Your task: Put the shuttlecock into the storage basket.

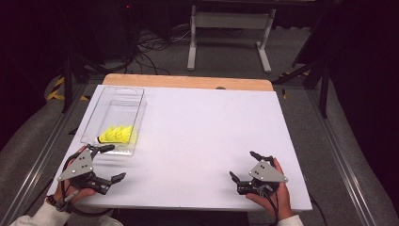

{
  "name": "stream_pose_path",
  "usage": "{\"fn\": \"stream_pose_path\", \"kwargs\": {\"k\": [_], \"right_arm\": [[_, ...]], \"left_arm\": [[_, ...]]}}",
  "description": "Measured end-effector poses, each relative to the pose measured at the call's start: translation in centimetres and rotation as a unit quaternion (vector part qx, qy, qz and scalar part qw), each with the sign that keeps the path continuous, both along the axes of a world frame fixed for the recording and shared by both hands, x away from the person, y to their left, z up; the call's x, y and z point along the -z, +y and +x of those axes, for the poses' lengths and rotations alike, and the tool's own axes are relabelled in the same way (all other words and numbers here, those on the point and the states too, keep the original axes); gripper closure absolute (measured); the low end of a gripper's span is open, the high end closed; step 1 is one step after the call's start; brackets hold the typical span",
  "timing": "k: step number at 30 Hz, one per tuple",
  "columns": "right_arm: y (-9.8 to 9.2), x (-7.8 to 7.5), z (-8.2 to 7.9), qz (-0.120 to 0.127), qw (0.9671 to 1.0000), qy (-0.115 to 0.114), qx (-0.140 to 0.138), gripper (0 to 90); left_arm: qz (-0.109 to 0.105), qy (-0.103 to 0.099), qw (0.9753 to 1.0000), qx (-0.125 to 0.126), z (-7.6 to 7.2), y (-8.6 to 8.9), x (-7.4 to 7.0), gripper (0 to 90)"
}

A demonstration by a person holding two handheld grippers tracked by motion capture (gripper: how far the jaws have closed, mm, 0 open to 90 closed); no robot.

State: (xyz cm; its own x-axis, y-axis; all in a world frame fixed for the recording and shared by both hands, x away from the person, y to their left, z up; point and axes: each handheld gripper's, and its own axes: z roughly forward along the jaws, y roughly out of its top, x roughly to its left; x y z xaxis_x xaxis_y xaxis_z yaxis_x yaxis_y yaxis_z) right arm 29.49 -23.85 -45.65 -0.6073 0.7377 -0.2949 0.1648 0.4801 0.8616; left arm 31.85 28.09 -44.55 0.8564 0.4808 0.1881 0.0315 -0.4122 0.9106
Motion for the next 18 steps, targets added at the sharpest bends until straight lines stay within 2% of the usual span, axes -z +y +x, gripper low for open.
{"fn": "stream_pose_path", "kwargs": {"k": [18], "right_arm": [[0.9, -0.16, -0.31, -0.003, 0.9999, -0.01, -0.01, 6.4]], "left_arm": [[0.002, -0.004, 1.0, 0.004, -0.11, 0.11, -0.07, 4.1]]}}
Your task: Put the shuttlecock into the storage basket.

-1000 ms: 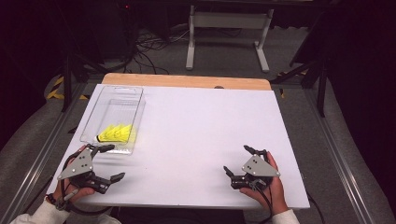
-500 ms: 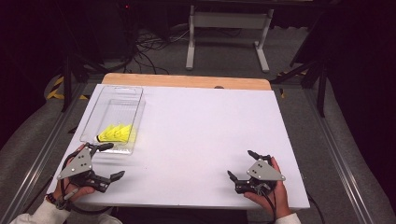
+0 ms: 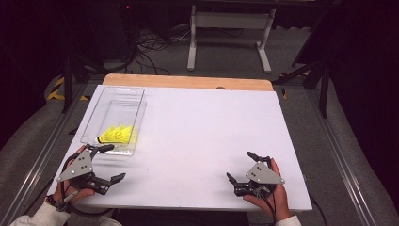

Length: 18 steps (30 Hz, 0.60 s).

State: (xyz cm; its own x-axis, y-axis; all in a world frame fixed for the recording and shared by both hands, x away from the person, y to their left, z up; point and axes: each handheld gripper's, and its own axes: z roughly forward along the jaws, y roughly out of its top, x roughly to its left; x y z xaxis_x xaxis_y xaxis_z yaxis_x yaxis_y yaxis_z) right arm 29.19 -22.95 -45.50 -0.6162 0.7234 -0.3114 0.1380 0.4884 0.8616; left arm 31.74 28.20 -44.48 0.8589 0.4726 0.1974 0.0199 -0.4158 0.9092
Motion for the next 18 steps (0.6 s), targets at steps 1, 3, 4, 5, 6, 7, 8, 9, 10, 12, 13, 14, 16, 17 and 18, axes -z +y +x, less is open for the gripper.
{"fn": "stream_pose_path", "kwargs": {"k": [1, 3, 4, 5, 6, 7, 8, 9, 10, 12, 13, 14, 16, 17, 18], "right_arm": [[0.06, -0.03, -0.02, 0.001, 1.0, -0.001, 0.0, 6.4], [0.2, -0.04, -0.07, 0.002, 1.0, 0.0, 0.0, 6.4], [0.26, -0.05, -0.11, 0.002, 1.0, 0.001, -0.002, 6.4], [0.3, -0.05, -0.12, 0.002, 1.0, 0.0, -0.004, 6.4], [0.32, -0.05, -0.11, 0.001, 1.0, 0.0, -0.004, 6.4], [0.34, -0.03, -0.1, 0.001, 1.0, 0.0, -0.004, 6.5], [0.34, -0.01, -0.08, 0.001, 1.0, 0.001, -0.005, 6.5], [0.35, 0.02, -0.06, 0.001, 1.0, 0.001, -0.005, 6.5], [0.35, 0.04, -0.05, 0.001, 1.0, 0.002, -0.005, 6.6], [0.35, 0.09, -0.02, 0.0, 1.0, 0.003, -0.006, 6.6], [0.34, 0.13, 0.0, -0.001, 1.0, 0.005, -0.006, 6.7], [0.34, 0.17, 0.03, -0.003, 1.0, 0.005, -0.004, 6.7], [0.35, 0.19, 0.06, -0.002, 1.0, 0.006, -0.004, 6.7], [0.37, 0.19, 0.06, -0.002, 1.0, 0.006, -0.004, 6.7], [0.37, 0.19, 0.06, -0.002, 1.0, 0.006, -0.004, 6.7]], "left_arm": [[-0.002, 0.0, 1.0, -0.001, -0.03, 0.02, -0.03, 4.2], [-0.005, -0.001, 1.0, 0.0, -0.14, 0.02, -0.05, 4.2], [-0.003, 0.0, 1.0, 0.002, -0.13, 0.01, -0.06, 4.1], [-0.001, -0.001, 1.0, 0.001, -0.12, 0.0, -0.07, 4.2], [-0.004, -0.001, 1.0, 0.0, -0.11, -0.02, -0.06, 4.2], [-0.004, -0.001, 1.0, 0.0, -0.1, -0.03, -0.05, 4.2], [0.0, -0.003, 1.0, 0.0, -0.08, -0.02, -0.07, 4.2], [0.0, -0.002, 1.0, -0.001, -0.06, -0.05, -0.06, 4.2], [0.001, -0.002, 1.0, -0.001, -0.01, -0.05, -0.05, 4.2], [0.002, 0.001, 1.0, 0.0, 0.03, -0.08, 0.01, 4.2], [0.0, 0.002, 1.0, -0.002, 0.04, -0.12, 0.07, 4.3], [0.0, 0.001, 1.0, -0.002, 0.04, -0.16, 0.09, 4.3], [0.002, 0.003, 1.0, -0.002, 0.03, -0.15, 0.11, 4.3], [0.002, 0.003, 1.0, -0.002, 0.03, -0.15, 0.11, 4.3], [0.001, 0.004, 1.0, -0.001, 0.02, -0.14, 0.11, 4.3]]}}
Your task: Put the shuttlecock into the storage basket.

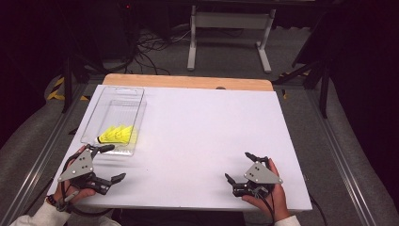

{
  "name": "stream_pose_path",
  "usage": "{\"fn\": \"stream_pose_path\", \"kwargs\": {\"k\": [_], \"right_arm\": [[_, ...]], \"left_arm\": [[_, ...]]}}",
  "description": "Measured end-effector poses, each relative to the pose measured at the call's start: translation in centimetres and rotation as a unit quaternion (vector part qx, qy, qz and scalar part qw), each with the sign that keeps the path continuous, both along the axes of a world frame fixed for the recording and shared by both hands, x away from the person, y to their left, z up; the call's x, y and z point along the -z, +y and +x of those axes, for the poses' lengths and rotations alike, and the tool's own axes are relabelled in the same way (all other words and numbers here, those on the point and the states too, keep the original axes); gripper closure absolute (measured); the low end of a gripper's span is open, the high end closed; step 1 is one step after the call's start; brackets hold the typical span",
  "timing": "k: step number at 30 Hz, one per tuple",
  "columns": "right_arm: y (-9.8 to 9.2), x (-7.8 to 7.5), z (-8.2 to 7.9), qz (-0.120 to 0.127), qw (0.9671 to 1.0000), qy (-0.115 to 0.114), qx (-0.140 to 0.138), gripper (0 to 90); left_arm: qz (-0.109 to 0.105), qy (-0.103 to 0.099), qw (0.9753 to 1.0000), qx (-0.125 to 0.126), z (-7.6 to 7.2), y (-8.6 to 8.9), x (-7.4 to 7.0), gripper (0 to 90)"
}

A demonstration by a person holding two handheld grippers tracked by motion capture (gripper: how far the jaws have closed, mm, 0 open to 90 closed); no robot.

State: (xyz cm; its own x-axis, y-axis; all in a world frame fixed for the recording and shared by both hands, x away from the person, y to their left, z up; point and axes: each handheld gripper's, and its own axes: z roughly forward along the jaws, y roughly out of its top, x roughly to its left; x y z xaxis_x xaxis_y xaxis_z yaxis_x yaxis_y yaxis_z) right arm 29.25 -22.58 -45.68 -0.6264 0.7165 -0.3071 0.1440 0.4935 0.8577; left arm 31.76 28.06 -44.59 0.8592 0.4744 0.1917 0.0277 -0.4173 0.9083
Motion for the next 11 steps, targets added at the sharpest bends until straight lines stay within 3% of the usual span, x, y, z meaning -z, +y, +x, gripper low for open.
{"fn": "stream_pose_path", "kwargs": {"k": [11], "right_arm": [[0.07, 0.3, 0.24, -0.017, 0.9998, 0.007, -0.002, 7.0]], "left_arm": [[0.006, 0.001, 1.0, -0.001, 0.13, -0.2, 0.08, 4.4]]}}
